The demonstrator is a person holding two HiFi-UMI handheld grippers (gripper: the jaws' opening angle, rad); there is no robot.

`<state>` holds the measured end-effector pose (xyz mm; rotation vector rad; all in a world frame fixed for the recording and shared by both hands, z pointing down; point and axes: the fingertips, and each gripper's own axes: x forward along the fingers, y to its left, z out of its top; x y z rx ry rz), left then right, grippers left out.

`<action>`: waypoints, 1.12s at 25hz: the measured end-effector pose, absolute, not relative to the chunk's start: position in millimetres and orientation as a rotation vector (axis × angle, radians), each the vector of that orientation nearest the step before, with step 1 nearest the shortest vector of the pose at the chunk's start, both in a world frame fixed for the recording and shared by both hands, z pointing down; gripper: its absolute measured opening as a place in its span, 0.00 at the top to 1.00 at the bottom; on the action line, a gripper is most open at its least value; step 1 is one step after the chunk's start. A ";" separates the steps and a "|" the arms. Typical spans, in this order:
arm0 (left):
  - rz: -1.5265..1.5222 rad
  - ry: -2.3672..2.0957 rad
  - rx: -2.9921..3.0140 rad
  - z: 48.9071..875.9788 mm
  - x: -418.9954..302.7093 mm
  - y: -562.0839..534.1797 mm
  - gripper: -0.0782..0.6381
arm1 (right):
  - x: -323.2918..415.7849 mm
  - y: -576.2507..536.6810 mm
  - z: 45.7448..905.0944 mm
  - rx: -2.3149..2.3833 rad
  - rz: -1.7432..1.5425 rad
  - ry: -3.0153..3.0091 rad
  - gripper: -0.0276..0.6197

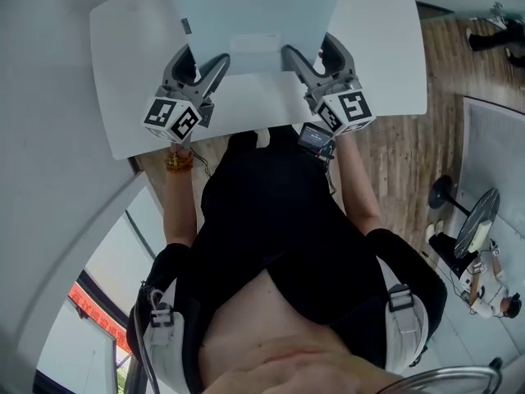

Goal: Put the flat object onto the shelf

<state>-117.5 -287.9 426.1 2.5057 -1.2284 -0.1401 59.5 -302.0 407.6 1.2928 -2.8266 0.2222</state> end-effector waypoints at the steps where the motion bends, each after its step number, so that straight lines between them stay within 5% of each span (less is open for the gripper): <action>1: -0.131 -1.228 2.490 431.4 -116.6 -291.1 0.42 | 60.3 -305.8 413.2 1.289 0.248 -2.817 0.51; 28: 0.078 -1.169 2.155 554.1 -108.8 -301.9 0.42 | 68.6 -324.8 548.5 1.224 0.814 -2.526 0.51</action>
